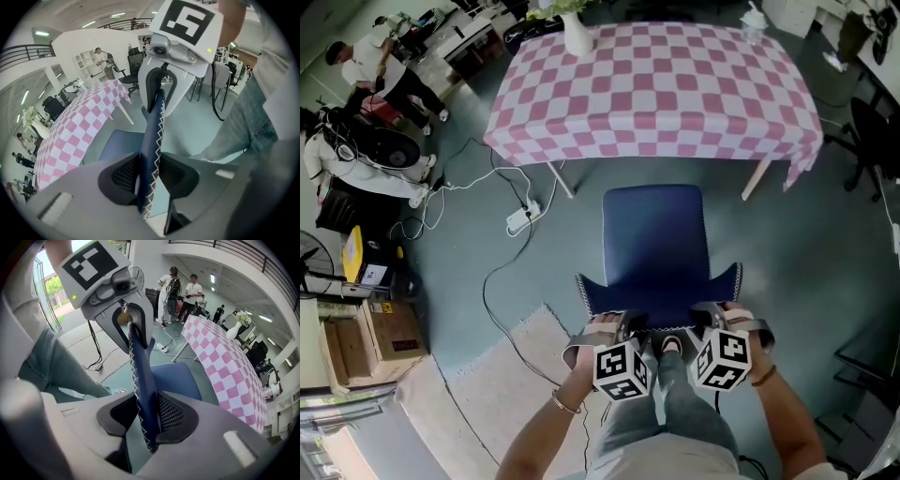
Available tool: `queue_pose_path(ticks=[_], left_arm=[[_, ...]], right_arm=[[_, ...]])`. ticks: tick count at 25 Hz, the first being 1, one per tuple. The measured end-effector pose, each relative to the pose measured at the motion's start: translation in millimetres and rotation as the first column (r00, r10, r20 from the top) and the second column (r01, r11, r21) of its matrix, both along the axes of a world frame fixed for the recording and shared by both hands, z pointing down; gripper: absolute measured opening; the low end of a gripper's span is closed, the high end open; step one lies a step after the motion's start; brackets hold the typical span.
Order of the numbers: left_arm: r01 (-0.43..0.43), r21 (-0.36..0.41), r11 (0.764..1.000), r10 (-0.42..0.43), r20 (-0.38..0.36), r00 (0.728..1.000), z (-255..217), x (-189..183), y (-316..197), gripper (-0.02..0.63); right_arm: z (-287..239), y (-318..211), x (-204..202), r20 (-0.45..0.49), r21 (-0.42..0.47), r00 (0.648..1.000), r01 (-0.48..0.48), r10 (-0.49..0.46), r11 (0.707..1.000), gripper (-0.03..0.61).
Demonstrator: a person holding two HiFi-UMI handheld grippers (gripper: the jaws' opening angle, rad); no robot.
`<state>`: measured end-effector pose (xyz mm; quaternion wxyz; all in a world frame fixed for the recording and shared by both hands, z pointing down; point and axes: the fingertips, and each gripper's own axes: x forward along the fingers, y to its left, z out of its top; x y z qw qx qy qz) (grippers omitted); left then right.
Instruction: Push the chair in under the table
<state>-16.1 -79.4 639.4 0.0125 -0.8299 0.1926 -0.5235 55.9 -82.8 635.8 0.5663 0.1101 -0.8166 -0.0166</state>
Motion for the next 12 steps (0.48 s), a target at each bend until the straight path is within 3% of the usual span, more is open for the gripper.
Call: queue_pose_path(ticks=[12], left_arm=[[0.02,0.036,0.999,-0.02,0.0,1.0,1.7,-3.8,-41.9,0.114]], right_arm=[[2.3,-41.0,-3.5,-0.01,0.01,1.0,-0.009,0.009,1.0,0.12]])
